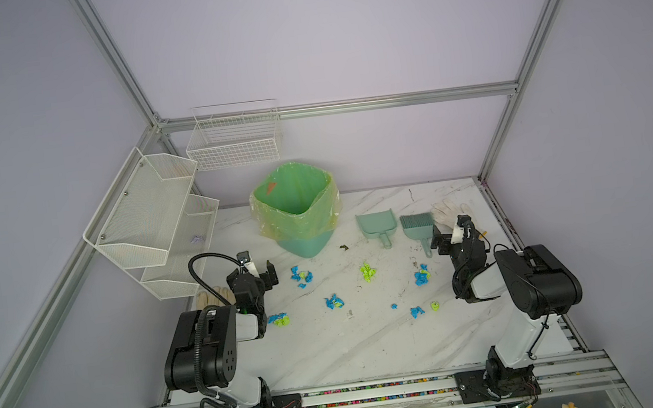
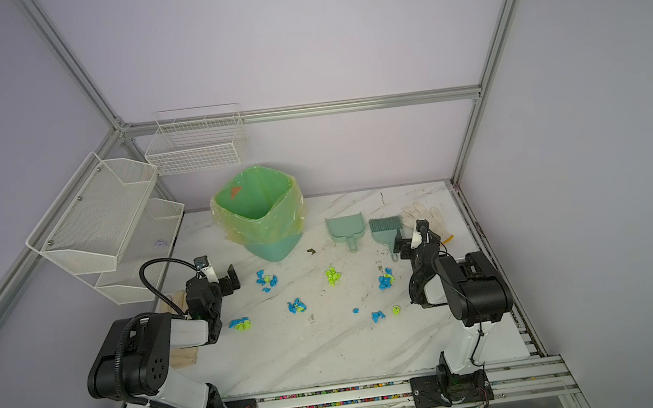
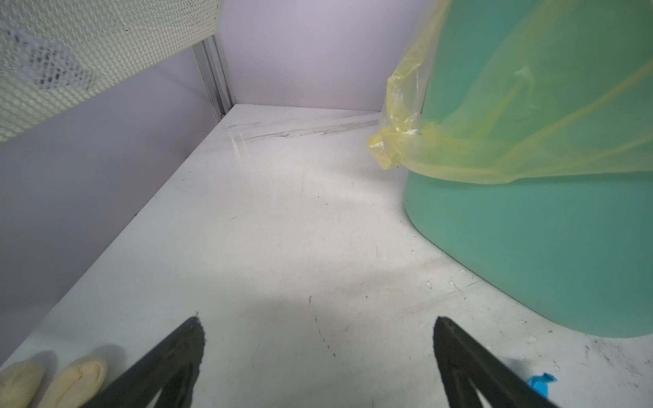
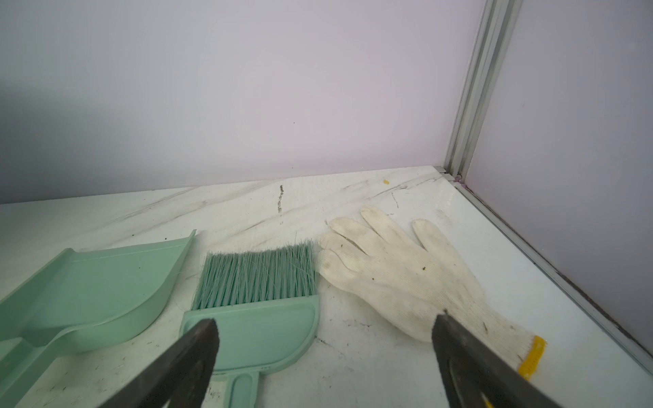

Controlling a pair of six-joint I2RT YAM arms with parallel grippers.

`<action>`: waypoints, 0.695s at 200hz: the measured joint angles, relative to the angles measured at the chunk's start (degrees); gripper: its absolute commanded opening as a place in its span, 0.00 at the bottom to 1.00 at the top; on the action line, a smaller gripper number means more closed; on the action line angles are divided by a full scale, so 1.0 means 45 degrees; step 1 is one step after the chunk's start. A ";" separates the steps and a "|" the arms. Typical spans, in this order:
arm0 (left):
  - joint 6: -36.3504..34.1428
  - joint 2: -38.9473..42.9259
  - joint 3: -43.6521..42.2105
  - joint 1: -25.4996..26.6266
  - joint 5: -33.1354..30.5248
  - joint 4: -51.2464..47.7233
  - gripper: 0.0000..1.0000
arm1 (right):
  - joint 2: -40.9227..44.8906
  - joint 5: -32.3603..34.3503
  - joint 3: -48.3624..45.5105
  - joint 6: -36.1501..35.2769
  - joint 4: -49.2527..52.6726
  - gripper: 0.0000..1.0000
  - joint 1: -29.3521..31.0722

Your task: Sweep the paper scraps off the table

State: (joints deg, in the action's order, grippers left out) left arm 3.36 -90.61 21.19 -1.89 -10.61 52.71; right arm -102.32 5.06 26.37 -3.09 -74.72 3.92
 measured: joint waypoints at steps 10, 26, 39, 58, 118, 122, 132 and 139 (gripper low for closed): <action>0.0000 0.0000 0.0000 0.0000 0.0005 0.0000 1.00 | 0.0000 0.0000 0.0000 0.0000 0.0000 0.97 0.0000; 0.0000 0.0000 0.0000 0.0000 0.0005 0.0000 1.00 | 0.0000 0.0000 0.0000 0.0000 0.0000 0.97 0.0000; 0.0000 0.0000 0.0000 0.0000 0.0005 0.0000 1.00 | 0.0000 0.0000 0.0000 0.0000 0.0000 0.97 0.0000; 0.0000 0.0000 0.0000 0.0000 0.0000 0.0000 1.00 | 0.0000 0.0010 0.0000 -0.0005 0.0000 0.97 0.0000; 0.0000 0.0000 0.0000 0.0000 0.0005 0.0000 1.00 | 0.0024 0.0034 0.0000 -0.0005 0.0024 0.97 0.0010; 0.0000 0.0000 0.0000 0.0000 0.0005 0.0000 1.00 | 0.0058 0.0044 0.0000 0.0000 0.0083 0.97 0.0010; 0.0000 0.0000 0.0000 0.0000 0.0005 0.0000 1.00 | 0.0199 0.0092 0.0000 0.0000 0.0248 0.97 0.0024; 0.0000 0.0000 0.0000 0.0000 0.0000 0.0000 1.00 | 0.0379 0.0155 0.0010 0.0005 0.0408 0.97 0.0034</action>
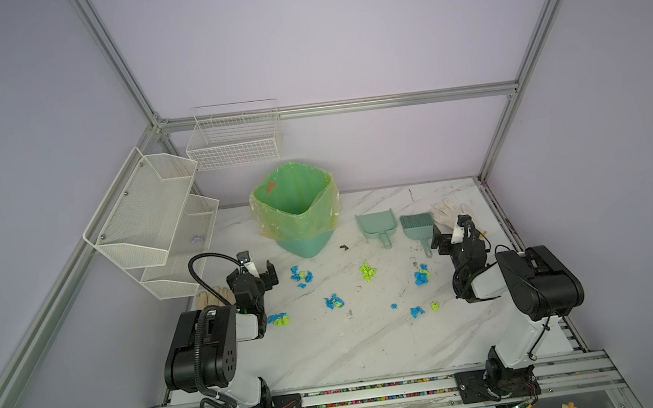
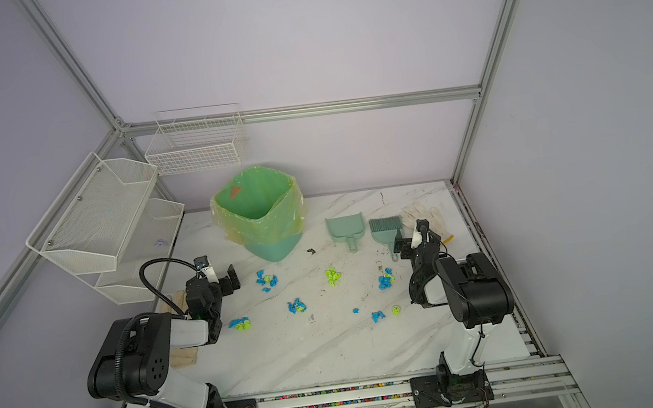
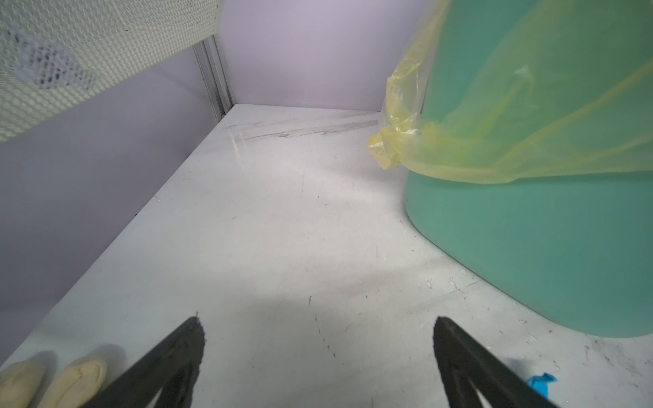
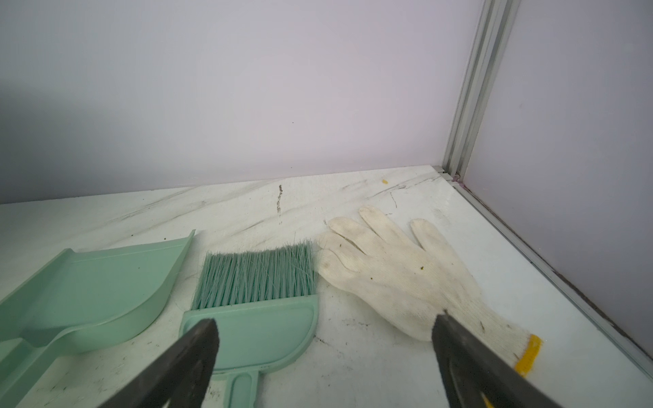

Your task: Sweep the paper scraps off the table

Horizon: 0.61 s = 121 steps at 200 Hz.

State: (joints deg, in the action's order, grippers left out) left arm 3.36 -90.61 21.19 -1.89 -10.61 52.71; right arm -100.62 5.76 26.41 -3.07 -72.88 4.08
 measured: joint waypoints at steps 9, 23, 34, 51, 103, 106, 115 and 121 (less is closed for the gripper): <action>0.0000 0.0000 0.0000 0.0000 0.0005 0.0000 1.00 | 0.0262 0.0107 0.0078 0.0005 0.0306 0.97 0.0015; 0.0000 0.0000 0.0000 0.0000 0.0000 0.0000 1.00 | 0.0617 0.0262 0.0432 0.0049 0.1015 0.97 0.0049; 0.0000 0.0039 0.0000 0.0005 -0.0049 -0.0063 1.00 | 0.0801 0.0452 0.1015 0.0194 0.1909 0.97 0.0092; 0.0126 0.0646 0.0000 0.0000 -0.0500 -0.0758 1.00 | 0.0918 0.0651 0.2001 0.0539 0.3317 0.97 0.0136; 0.0525 0.3546 0.0044 0.0068 -0.2307 -0.2871 1.00 | 0.1292 0.1685 0.4265 0.1710 0.7927 0.97 0.0515; 0.0554 0.3696 0.0044 0.0107 -0.2429 -0.2992 1.00 | 0.1292 0.1729 0.4415 0.1758 0.8208 0.97 0.0539; 0.0588 0.4046 0.0044 0.0223 -0.2764 -0.3347 1.00 | 0.1292 0.1860 0.4906 0.1889 0.9165 0.97 0.0588; 0.0622 0.4328 0.0044 0.0350 -0.3002 -0.3560 0.99 | 0.1282 0.1909 0.5173 0.1962 0.9763 0.97 0.0612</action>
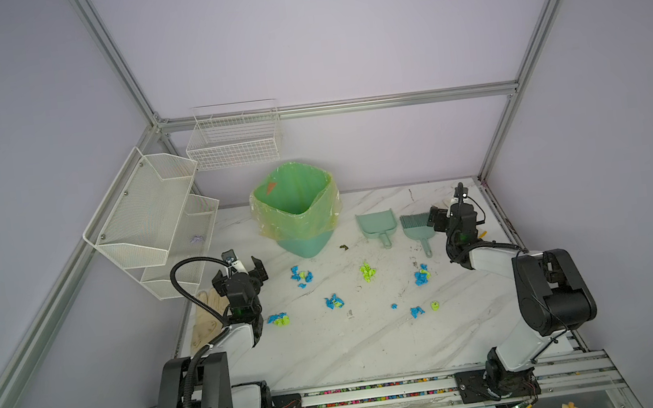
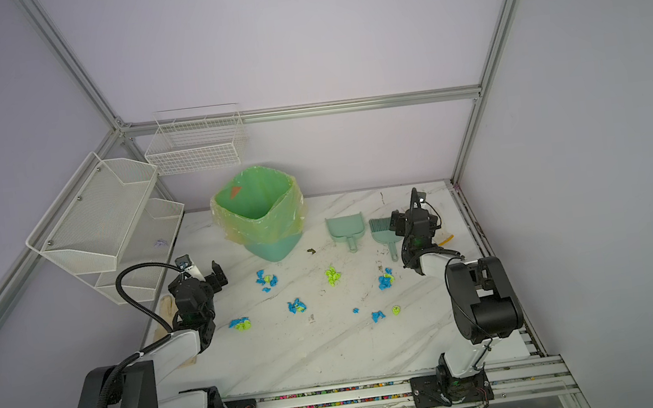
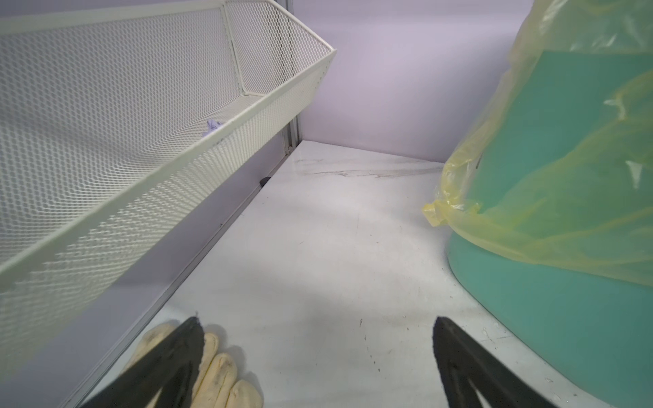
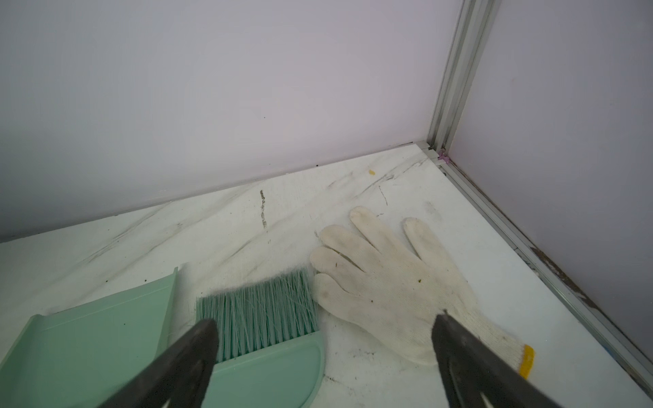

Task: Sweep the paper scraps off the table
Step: 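Grasp the mint-green brush handle with the right gripper while the left arm reaches forward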

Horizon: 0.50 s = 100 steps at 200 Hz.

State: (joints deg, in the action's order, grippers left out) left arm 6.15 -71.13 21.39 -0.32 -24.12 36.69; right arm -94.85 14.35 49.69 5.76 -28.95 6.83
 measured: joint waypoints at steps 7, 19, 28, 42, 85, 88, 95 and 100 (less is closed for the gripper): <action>0.0034 0.0321 0.0005 0.0175 -0.0325 -0.0267 1.00 | -0.0039 0.0092 0.0423 0.0097 0.0811 0.97 0.0015; 0.0121 0.0840 0.0019 0.0554 -0.0874 -0.0782 1.00 | -0.0272 0.0272 0.1287 0.0272 0.2142 0.97 0.0058; 0.0253 0.1234 0.0097 0.0894 -0.1171 -0.1316 1.00 | -0.0661 0.0301 0.2030 0.0369 0.3177 0.97 0.0078; 0.0437 0.1637 0.0471 0.1540 -0.1481 -0.2278 1.00 | -0.1069 0.0238 0.2613 0.0389 0.4226 0.97 0.0087; 0.0840 0.2351 0.1962 0.4002 -0.1933 -0.4537 0.99 | -0.1263 -0.0670 0.2715 0.0437 0.6737 0.90 0.0146; 0.0845 0.2414 0.2011 0.4090 -0.1928 -0.4643 1.00 | -0.1263 -0.0782 0.2715 0.0418 0.6878 0.90 0.0146; 0.0967 0.2633 0.2166 0.4585 -0.1933 -0.5017 1.00 | -0.1263 -0.0933 0.2715 0.0427 0.7048 0.89 0.0146; 0.1044 0.2730 0.2225 0.4823 -0.1928 -0.5168 1.00 | -0.1263 -0.1039 0.2715 0.0427 0.7174 0.88 0.0146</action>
State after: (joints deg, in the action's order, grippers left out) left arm 10.85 -58.85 31.40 21.39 -32.80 13.43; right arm -100.53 9.67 61.91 7.68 3.33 7.49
